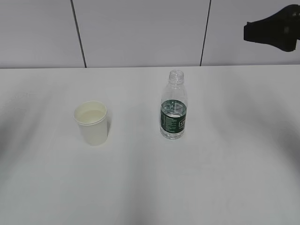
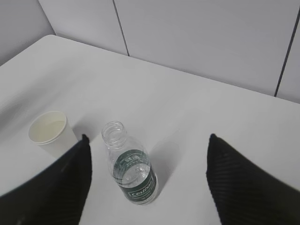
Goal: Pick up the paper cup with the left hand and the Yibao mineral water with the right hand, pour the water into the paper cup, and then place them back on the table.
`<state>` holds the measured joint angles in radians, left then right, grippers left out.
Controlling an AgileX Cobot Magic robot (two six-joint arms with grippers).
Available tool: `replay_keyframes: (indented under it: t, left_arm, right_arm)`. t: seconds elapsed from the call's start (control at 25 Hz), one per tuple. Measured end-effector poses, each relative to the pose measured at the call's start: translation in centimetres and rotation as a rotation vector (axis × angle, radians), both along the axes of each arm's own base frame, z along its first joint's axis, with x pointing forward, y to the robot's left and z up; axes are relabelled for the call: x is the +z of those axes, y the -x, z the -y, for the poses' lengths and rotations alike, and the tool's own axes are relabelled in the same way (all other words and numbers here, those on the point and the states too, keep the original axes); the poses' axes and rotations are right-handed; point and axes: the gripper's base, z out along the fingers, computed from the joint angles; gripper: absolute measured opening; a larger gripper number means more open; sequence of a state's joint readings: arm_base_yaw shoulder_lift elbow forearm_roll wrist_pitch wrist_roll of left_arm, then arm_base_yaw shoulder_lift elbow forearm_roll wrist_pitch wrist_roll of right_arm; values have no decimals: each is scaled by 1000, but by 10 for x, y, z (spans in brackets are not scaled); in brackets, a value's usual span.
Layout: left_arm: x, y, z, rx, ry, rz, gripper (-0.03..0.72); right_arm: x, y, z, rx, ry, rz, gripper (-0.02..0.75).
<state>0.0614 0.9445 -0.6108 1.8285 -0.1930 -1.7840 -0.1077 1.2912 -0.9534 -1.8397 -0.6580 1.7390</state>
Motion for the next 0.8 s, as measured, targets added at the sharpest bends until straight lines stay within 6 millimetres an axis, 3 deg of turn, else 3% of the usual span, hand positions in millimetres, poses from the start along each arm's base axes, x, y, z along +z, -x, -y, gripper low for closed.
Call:
replay_keyframes:
  t: [0.32, 0.8]
  left_arm:
    - [3, -2, -19, 221, 10, 44, 460]
    - [-1, -3, -13, 132, -36, 20, 428]
  right_arm:
    - [0, 0, 0, 0, 0, 0, 592]
    - [0, 0, 0, -2, 1, 1, 592]
